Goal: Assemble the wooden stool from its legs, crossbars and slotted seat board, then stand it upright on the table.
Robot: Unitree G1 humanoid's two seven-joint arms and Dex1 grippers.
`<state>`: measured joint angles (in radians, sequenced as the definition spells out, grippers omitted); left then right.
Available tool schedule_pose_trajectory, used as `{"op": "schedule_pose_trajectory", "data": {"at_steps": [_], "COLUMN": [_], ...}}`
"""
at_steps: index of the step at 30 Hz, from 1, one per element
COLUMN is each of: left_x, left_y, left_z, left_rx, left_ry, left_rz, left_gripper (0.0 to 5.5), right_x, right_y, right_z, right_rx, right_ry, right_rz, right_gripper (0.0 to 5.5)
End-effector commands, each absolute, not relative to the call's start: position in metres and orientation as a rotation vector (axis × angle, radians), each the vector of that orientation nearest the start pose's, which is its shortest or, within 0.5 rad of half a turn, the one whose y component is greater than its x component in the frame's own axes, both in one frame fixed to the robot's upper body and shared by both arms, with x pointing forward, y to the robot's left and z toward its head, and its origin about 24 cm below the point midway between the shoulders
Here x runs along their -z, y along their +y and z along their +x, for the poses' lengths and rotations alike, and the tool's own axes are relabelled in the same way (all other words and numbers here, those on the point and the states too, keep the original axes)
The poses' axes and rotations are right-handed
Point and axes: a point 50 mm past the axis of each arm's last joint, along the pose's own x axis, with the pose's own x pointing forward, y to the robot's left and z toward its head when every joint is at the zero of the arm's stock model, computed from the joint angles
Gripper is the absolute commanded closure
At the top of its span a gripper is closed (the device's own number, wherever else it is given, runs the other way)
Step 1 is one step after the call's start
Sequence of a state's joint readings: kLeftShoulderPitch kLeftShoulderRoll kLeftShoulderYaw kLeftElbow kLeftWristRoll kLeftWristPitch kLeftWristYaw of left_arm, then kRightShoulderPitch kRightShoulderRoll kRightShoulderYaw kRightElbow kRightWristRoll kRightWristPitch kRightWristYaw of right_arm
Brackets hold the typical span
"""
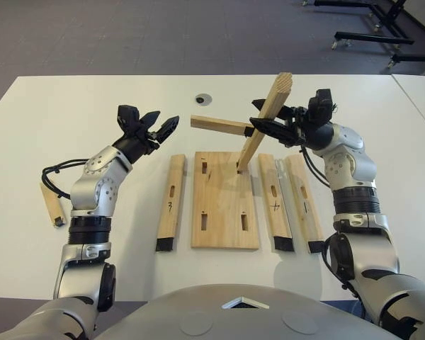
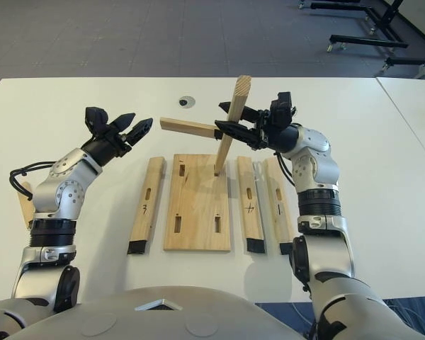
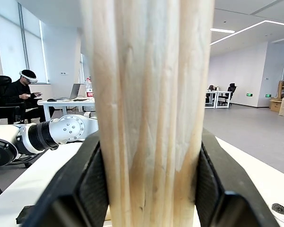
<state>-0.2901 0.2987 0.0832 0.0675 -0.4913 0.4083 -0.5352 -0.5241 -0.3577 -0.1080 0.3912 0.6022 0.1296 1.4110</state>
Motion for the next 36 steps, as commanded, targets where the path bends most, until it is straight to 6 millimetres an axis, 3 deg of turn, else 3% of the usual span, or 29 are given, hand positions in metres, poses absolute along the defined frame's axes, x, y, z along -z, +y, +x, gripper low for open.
{"op": "schedule_pose_trajectory", "data": {"at_steps": [1, 10, 23, 32, 36], "left_x": [-0.092, -0.092, -0.090, -0.089, -0.089], "left_y": [0.172, 0.172, 0.166, 0.164, 0.163], "left_z": [0.300, 0.300, 0.298, 0.298, 0.298], "left_rx": [0.590, 0.605, 0.640, 0.648, 0.651], "left_ry": [0.105, 0.112, 0.119, 0.122, 0.120], "left_rz": [-0.227, -0.234, -0.262, -0.267, -0.266], "left_gripper": [1.99, 1.99, 1.99, 1.99, 1.99], "right_x": [-0.145, -0.111, -0.127, -0.104, -0.088], "right_y": [-0.176, -0.183, -0.174, -0.176, -0.180], "right_z": [0.314, 0.308, 0.312, 0.307, 0.309], "right_rx": [-1.394, -1.381, -1.419, -1.449, -1.407], "right_ry": [-0.277, -0.156, -0.239, -0.123, 0.013], "right_rz": [0.188, 0.248, 0.186, 0.220, 0.297], "right_gripper": [3.44, 3.44, 3.44, 3.44, 3.44]}}
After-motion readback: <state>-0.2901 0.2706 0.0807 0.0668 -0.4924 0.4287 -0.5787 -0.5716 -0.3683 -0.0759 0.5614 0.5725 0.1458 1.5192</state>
